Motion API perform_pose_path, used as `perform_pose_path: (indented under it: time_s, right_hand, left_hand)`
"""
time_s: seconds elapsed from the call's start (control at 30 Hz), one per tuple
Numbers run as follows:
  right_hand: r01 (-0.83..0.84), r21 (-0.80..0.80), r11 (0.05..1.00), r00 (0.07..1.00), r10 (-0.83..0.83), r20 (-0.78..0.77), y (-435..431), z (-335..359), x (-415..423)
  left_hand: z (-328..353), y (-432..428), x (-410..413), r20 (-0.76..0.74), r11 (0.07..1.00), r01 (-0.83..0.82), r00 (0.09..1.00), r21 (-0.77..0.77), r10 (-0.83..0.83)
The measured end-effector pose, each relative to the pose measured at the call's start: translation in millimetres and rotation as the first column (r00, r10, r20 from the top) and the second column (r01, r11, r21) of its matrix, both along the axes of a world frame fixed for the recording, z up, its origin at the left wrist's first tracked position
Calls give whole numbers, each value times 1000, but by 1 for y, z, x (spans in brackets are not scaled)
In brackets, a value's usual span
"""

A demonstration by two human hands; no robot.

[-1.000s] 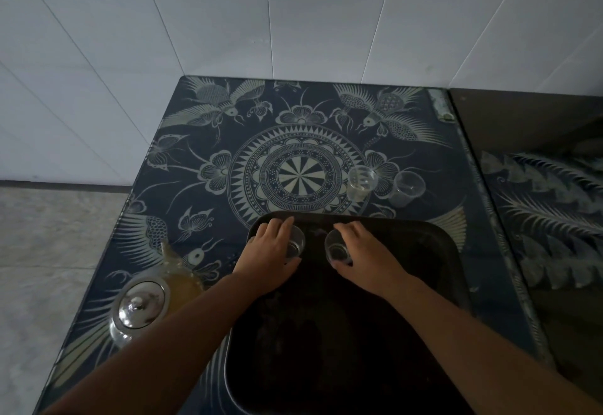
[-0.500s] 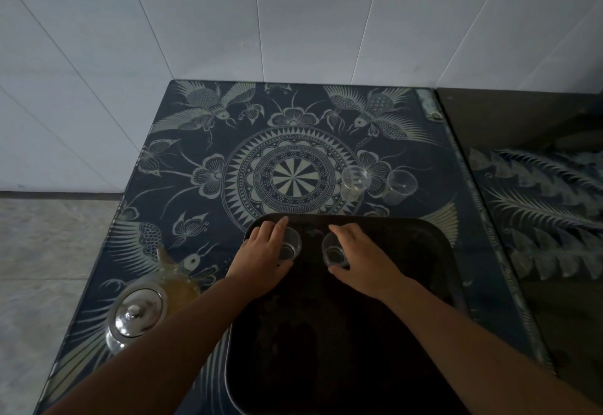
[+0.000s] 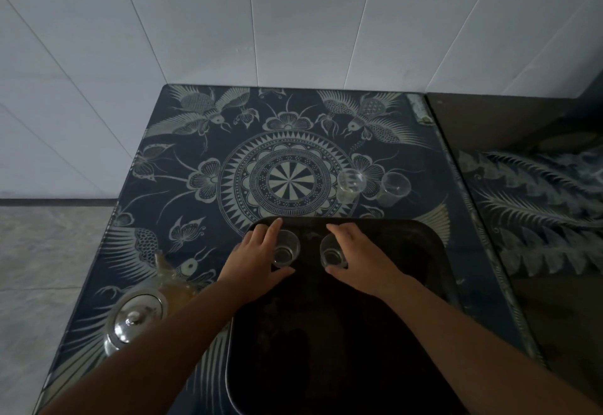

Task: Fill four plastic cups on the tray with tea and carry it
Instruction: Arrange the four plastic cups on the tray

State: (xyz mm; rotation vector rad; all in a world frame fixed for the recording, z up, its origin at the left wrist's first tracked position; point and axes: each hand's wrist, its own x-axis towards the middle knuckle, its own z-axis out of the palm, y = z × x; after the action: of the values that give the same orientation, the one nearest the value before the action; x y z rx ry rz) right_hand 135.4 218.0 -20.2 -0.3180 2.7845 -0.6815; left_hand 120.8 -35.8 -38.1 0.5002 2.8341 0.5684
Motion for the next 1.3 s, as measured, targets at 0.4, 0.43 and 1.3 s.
perform_pose_path:
  time_s: [0.4,0.43,1.3]
  right_hand:
    - [39,30,999,994,-36,-100,36,41,-26]
    - [40,30,999,994,-36,-104,43,43,-29]
    - [16,21,1000,998,-15,-67,177,6,-134]
  left_hand:
    - [52,40,-26,-143,996,67,987,-57,-75]
    - [55,47,-29,-140,996,66,987,-64,-75]
    - [37,197,-111,-45,983,-112,993,-145,107]
